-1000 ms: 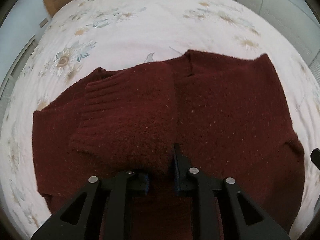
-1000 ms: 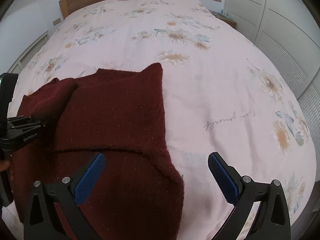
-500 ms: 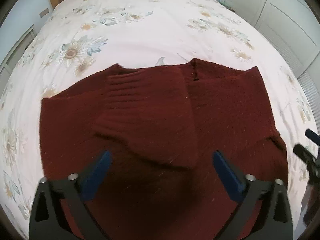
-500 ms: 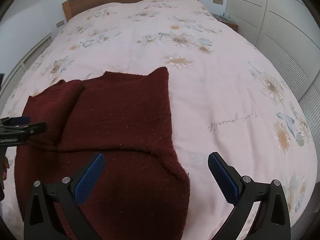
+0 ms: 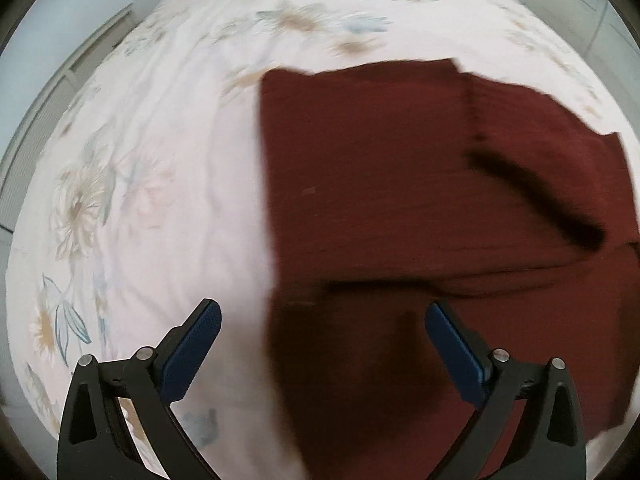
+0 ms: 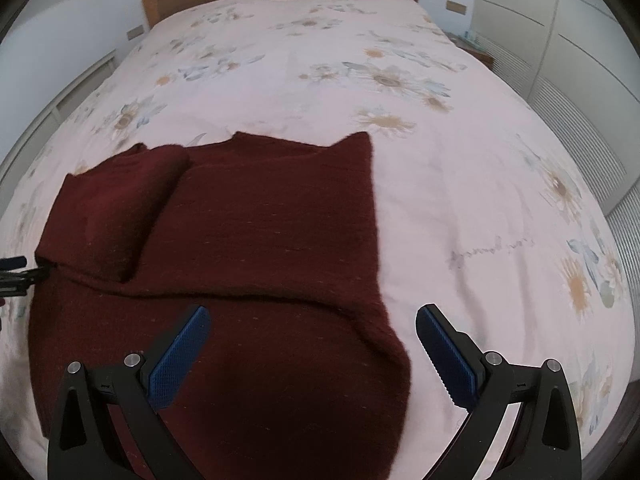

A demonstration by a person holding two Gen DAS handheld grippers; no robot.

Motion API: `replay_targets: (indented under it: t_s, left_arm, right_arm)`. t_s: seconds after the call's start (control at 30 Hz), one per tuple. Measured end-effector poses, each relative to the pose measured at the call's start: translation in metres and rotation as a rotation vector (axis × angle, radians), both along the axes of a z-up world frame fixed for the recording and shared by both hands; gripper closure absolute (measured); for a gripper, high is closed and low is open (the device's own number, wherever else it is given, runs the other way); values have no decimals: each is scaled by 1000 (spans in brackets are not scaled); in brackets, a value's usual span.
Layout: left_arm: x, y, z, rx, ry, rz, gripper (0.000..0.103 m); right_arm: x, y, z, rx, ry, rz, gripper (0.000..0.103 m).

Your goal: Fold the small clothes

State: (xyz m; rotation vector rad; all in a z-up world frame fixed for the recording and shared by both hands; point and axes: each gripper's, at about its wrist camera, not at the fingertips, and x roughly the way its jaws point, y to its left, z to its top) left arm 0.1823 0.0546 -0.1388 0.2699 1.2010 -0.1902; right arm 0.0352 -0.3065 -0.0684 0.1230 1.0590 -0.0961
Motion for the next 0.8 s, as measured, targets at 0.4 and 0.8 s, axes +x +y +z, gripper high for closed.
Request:
replay_targets:
  t_s: [0.4, 0.8]
  left_arm:
    - [13, -14, -16, -37, -56, -79, 87]
    - [17, -16, -16, -48, -19, -60, 90]
  right_arm:
    - [44, 72, 2, -71, 48, 148, 0]
    - [134, 219, 6, -161, 74, 439, 0]
